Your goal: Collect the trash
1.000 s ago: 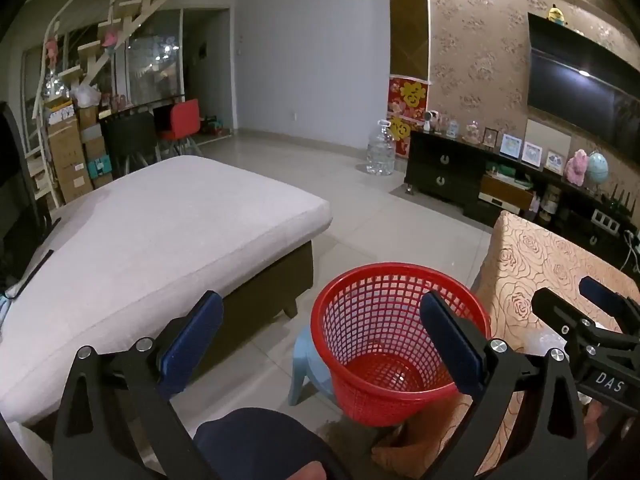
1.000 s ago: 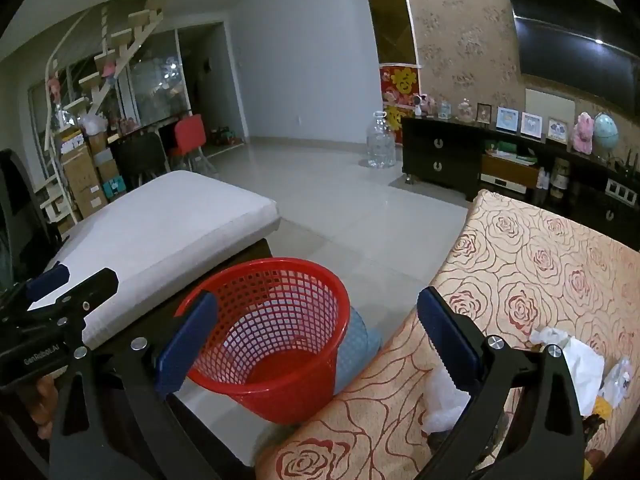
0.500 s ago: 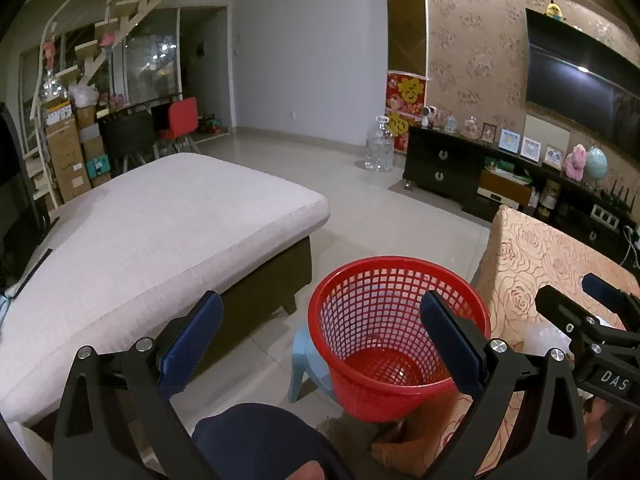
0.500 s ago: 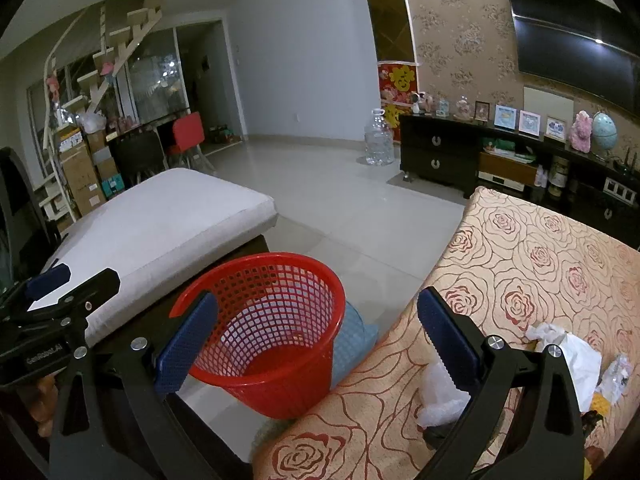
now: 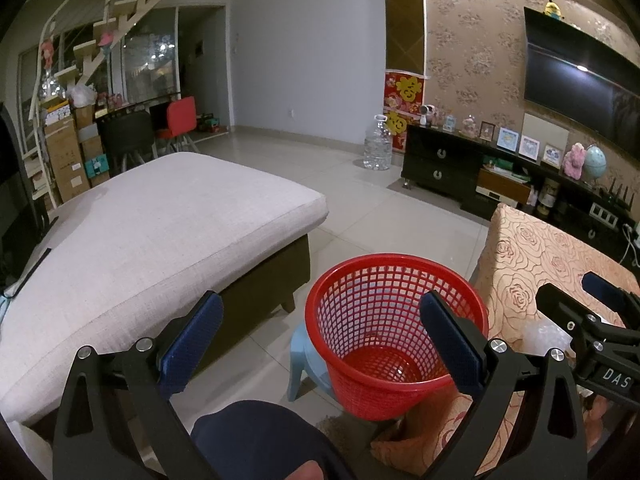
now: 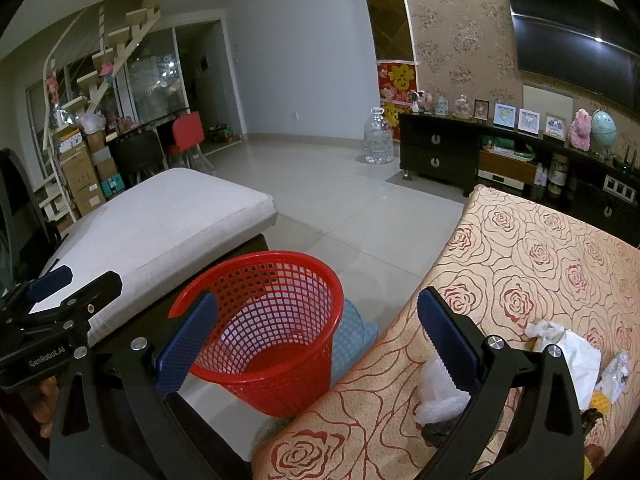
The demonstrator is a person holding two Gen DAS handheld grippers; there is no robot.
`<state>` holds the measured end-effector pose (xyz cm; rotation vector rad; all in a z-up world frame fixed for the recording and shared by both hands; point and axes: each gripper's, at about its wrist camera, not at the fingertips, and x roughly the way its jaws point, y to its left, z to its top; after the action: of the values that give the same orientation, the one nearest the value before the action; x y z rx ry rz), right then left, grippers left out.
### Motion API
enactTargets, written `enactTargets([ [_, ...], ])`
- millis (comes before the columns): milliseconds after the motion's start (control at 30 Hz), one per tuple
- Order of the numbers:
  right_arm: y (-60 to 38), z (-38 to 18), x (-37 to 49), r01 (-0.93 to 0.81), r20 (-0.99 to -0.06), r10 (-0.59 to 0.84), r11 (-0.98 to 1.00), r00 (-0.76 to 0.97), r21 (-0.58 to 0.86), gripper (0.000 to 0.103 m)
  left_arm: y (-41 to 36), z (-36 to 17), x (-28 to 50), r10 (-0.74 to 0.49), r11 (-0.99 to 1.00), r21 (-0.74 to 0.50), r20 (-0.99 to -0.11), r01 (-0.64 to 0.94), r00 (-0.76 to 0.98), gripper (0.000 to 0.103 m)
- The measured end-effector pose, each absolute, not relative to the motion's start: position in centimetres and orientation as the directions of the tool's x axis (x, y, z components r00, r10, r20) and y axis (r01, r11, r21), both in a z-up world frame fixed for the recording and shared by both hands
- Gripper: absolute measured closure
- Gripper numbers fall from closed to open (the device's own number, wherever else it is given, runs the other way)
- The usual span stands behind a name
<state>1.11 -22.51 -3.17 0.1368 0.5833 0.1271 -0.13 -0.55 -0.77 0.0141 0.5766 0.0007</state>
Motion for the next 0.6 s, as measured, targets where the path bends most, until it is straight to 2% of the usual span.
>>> enactTargets([
  [600,-22.81,-3.8,0.8,-0.079,-0.541,0.157,0.983,0.826,0.164,0.006,-1.07,-0.99,-0.44,0.001,1.0,0.02,-0.548,0.012,0.837,0.008],
])
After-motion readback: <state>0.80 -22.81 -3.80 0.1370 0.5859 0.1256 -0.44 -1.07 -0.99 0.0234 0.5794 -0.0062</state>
